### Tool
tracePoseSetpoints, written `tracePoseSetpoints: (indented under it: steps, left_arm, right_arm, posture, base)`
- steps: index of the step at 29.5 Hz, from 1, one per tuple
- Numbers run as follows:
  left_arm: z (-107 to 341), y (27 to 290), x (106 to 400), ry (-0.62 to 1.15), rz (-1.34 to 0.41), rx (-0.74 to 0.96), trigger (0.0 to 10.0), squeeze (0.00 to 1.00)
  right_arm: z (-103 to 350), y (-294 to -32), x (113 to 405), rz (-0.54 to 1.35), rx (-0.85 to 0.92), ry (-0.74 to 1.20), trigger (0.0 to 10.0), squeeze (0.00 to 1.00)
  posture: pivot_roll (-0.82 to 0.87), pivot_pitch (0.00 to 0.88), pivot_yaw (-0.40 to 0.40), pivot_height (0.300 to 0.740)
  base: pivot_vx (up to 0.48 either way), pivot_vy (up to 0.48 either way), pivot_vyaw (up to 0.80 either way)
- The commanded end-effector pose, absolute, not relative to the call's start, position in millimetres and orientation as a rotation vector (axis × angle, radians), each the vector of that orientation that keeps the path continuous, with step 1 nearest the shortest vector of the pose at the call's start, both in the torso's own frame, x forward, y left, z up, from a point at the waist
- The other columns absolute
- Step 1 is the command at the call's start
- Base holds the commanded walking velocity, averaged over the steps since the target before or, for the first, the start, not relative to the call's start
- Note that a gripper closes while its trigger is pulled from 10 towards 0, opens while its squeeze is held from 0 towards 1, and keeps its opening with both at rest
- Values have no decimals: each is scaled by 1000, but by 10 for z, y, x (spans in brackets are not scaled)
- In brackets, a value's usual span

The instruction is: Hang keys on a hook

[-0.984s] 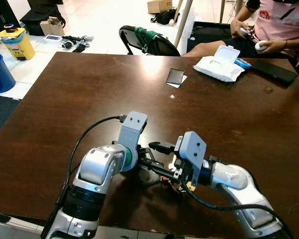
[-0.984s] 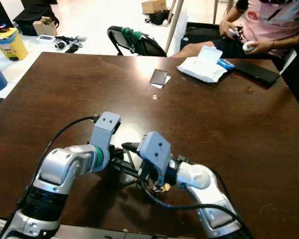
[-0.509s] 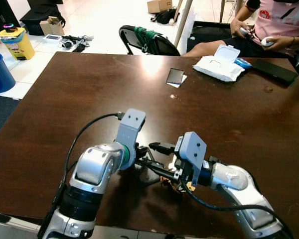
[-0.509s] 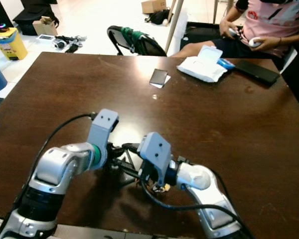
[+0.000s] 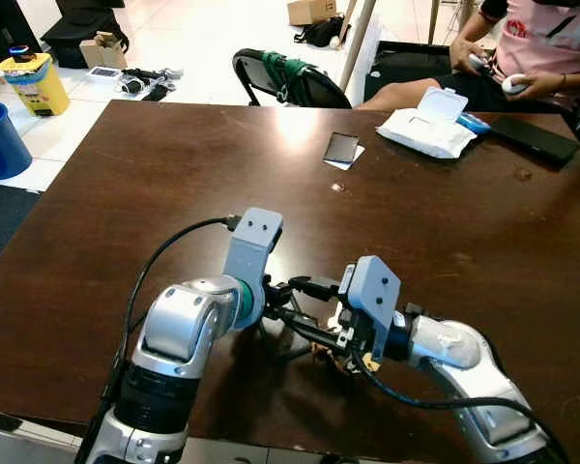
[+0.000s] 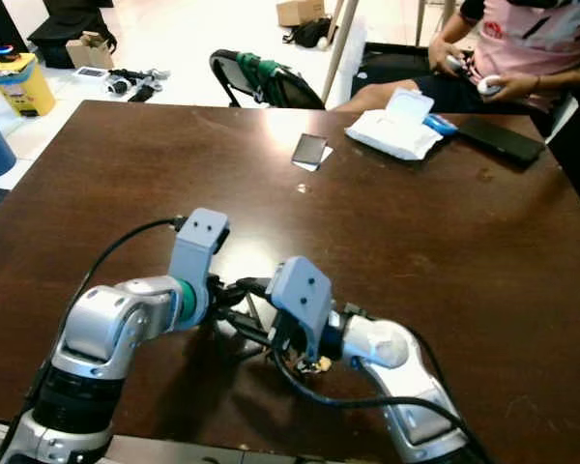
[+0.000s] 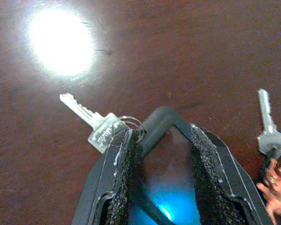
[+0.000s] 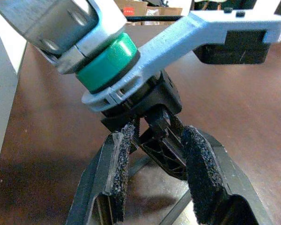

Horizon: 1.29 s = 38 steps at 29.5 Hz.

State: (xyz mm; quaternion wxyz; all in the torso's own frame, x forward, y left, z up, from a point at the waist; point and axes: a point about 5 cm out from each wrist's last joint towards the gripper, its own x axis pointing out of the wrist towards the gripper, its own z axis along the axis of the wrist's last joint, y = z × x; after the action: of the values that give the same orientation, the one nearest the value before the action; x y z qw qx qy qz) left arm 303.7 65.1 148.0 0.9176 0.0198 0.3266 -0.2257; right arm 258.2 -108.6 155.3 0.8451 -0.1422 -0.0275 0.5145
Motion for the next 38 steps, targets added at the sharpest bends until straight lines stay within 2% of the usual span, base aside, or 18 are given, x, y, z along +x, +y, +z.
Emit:
tracePoseSetpoints:
  steps: [1,17,38]
  left_arm:
    - [1462,641,3051,676,-458,48,10000,0]
    - [1409,571,3083,688,-458,59,10000,0]
    - [1284,615,3138,711,-390,80,10000,0]
  right_arm:
    - [1543,-1064,2582,1091,-291,-54,10000,0]
    - [1487,-1004,2589,1099,-267,-39,10000,0]
    - [1493,-973,2601,1107,-264,-47,10000,0]
  posture:
    - [112,52,140,740]
    - [112,46,144,740]
    - [111,39,145,740]
  base:
    - [0,0,0]
    - [0,0,0]
    - [0,0,0]
